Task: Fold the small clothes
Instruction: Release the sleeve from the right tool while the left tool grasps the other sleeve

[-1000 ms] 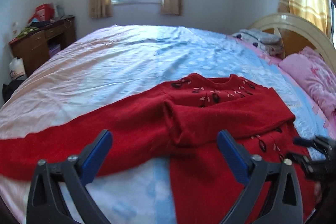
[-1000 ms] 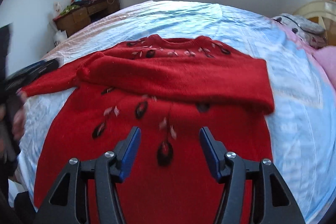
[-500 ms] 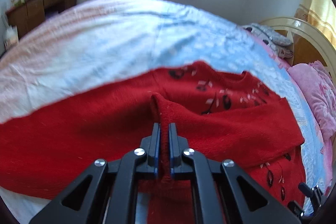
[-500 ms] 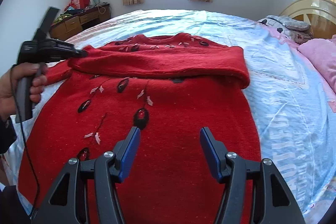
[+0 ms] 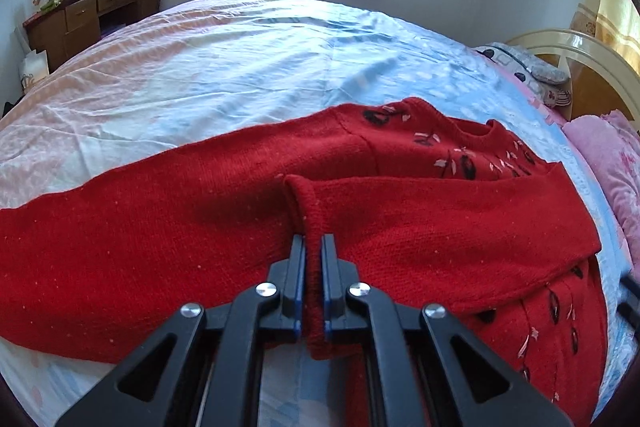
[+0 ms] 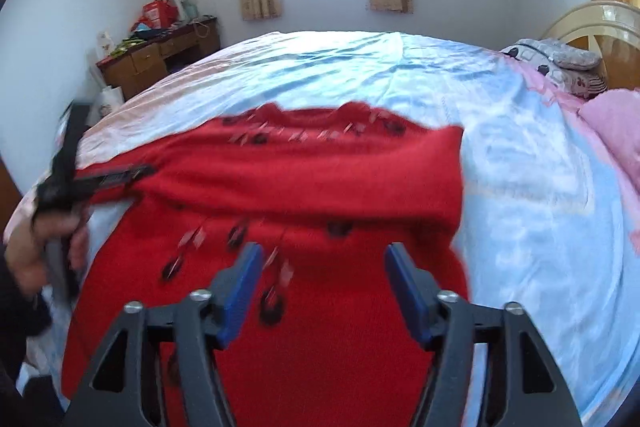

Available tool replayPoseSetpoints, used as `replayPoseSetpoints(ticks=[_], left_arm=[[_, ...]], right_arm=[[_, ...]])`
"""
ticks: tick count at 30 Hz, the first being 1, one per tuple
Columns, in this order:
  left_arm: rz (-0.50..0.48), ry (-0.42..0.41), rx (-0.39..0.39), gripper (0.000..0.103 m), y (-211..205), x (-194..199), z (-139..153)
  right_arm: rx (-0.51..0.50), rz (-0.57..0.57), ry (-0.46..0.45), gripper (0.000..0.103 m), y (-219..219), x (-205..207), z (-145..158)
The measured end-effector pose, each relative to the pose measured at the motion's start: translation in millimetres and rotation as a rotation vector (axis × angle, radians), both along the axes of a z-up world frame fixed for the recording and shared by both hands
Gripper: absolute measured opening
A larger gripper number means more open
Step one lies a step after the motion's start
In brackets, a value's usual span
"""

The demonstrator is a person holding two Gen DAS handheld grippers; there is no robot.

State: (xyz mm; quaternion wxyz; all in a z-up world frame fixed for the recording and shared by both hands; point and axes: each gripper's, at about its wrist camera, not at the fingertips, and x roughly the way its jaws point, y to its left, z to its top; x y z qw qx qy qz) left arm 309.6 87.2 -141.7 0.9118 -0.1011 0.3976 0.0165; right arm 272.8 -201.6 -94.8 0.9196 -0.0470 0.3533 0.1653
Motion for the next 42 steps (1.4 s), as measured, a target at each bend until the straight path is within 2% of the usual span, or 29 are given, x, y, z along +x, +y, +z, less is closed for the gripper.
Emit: replayPoseSetpoints(ticks=[3, 7, 8, 10, 13, 16, 19, 20, 22, 24, 27, 36, 42], left_arm=[[0.008, -0.002, 0.003, 0.008, -1.6, -1.6, 1.8], [0.037, 0.002, 0.022, 0.02, 4.1, 0.0, 0.5], [0.035, 0.003, 0.02, 0.024, 5.9, -0.5, 0.0], [0.056, 0.005, 0.045, 0.047, 8.8, -3.6, 1.1], [0.087, -0.026, 0.065, 0.06, 15.5, -16.3, 6.7], [0.111, -0.039, 0.104, 0.063, 23.6, -30.0, 8.1], [0.136, -0.019, 0.124, 0.063, 37.2, -43.0, 7.0], [0.15, -0.016, 0.127, 0.064, 44.7, -50.6, 7.3], [0.18, -0.017, 0.152, 0.071, 55.7, -61.8, 8.5], [0.217, -0.018, 0.211, 0.079, 68.8, -74.1, 9.3], [0.259, 0.001, 0.292, 0.079, 89.8, -88.7, 7.8], [0.463, 0.044, 0.265, 0.079, 169.5, -125.5, 4.2], [0.641, 0.023, 0.253, 0.079, 230.1, -144.2, 9.2]], right_arm=[[0.006, 0.007, 0.019, 0.069, -5.7, 37.9, -2.0], [-0.017, -0.07, 0.215, 0.069, -28.1, 81.3, -41.0], [0.0, -0.058, 0.208, 0.069, -33.3, 79.5, -45.7], [-0.017, -0.043, 0.176, 0.069, -32.3, 69.8, -41.3], [-0.029, -0.071, 0.116, 0.069, -30.5, 53.0, -29.4], [-0.034, -0.028, 0.069, 0.069, -19.3, 42.7, -22.3], [-0.103, -0.006, 0.133, 0.069, -4.6, 48.8, -44.3], [-0.087, -0.024, 0.153, 0.07, -8.3, 50.2, -52.7], [-0.054, -0.03, 0.122, 0.07, -12.0, 45.2, -52.3], [-0.055, -0.03, 0.112, 0.07, -14.9, 40.9, -52.1], [-0.053, -0.028, 0.079, 0.073, -16.5, 34.9, -55.8], [-0.064, -0.042, 0.053, 0.079, -15.9, 33.2, -57.5], [-0.073, -0.049, 0.043, 0.081, -15.2, 31.5, -57.9]])
